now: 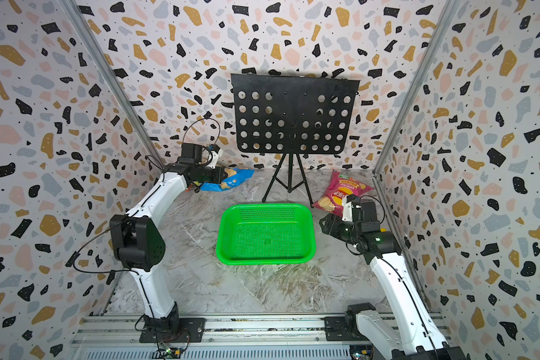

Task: Put the potato chips into the basket
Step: Pick up the potato chip from the center of the board, then place the potato chip in the basket.

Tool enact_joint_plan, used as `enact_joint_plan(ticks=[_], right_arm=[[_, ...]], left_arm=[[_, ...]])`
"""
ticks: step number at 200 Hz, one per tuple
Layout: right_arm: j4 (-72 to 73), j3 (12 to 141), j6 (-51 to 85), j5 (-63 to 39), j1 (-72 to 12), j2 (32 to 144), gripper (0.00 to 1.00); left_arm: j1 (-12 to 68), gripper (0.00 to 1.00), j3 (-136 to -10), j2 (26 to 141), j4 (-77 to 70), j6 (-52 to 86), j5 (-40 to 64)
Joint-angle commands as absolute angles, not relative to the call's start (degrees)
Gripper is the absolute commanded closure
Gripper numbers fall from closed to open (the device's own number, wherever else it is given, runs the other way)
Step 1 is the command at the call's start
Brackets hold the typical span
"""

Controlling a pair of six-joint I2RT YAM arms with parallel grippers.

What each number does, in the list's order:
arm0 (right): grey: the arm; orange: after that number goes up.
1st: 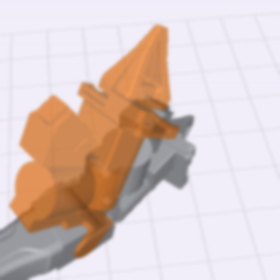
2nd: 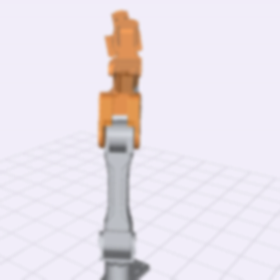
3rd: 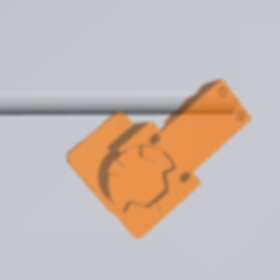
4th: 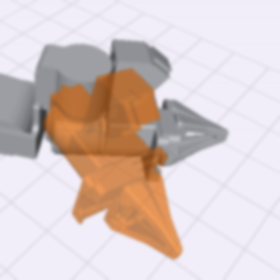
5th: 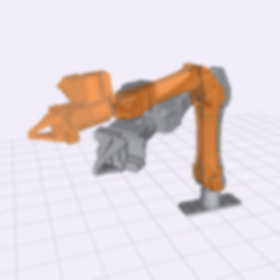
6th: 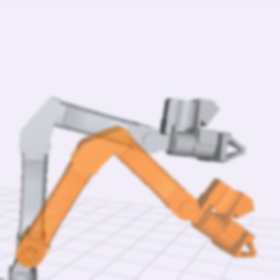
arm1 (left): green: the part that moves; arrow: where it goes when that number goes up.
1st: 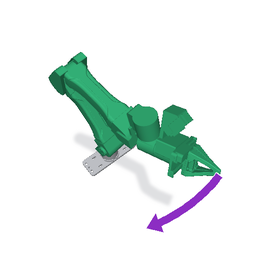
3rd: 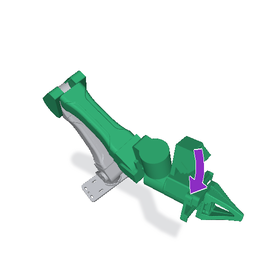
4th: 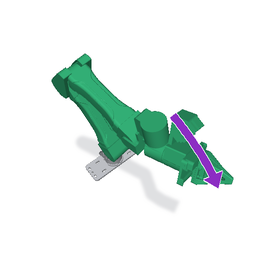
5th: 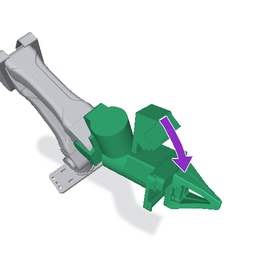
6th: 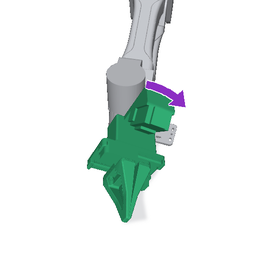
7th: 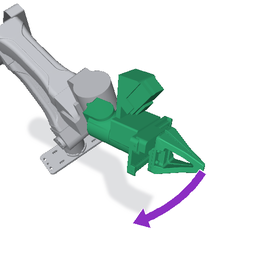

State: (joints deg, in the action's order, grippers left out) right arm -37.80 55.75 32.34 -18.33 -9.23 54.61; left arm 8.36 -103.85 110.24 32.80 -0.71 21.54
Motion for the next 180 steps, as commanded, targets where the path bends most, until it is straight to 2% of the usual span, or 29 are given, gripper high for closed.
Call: enact_joint_plan(ticks=[1, 44, 78, 110, 124, 152, 180], right_arm=[[-40.2, 58.8, 32.1, -17.8, -9.3, 52.7, 0.34], [-40.6, 59.8, 32.4, -18.6, -9.3, 52.1, 0.34], [-41.1, 59.9, 32.6, -20.7, -9.4, 51.8, 0.34], [-42.8, 59.9, 31.1, -21.9, -9.4, 51.3, 0.34], [-43.1, 59.6, 30.6, -22.3, -9.3, 51.1, 0.33], [-42.8, 58.7, 30.2, -23.7, -9.3, 50.9, 0.33], [-42.7, 57.8, 29.9, -24.4, -9.4, 50.9, 0.33]], left_arm=[[8.3, 1.00, -102.3, 105.6, 37.8, -6.2, 19.0], [8.3, 1.00, -96.3, 91.8, 42.7, -11.6, 19.6], [8.8, 1.00, -98.1, 85.0, 54.5, -17.7, 28.8], [12.4, 1.00, -98.5, 81.8, 66.8, -25.8, 38.4], [15.6, 1.00, -97.8, 81.0, 70.0, -29.9, 39.6], [21.5, 1.00, -96.4, 81.2, 72.3, -36.5, 38.7], [22.2, 1.00, -94.5, 82.0, 69.6, -42.3, 41.9]])
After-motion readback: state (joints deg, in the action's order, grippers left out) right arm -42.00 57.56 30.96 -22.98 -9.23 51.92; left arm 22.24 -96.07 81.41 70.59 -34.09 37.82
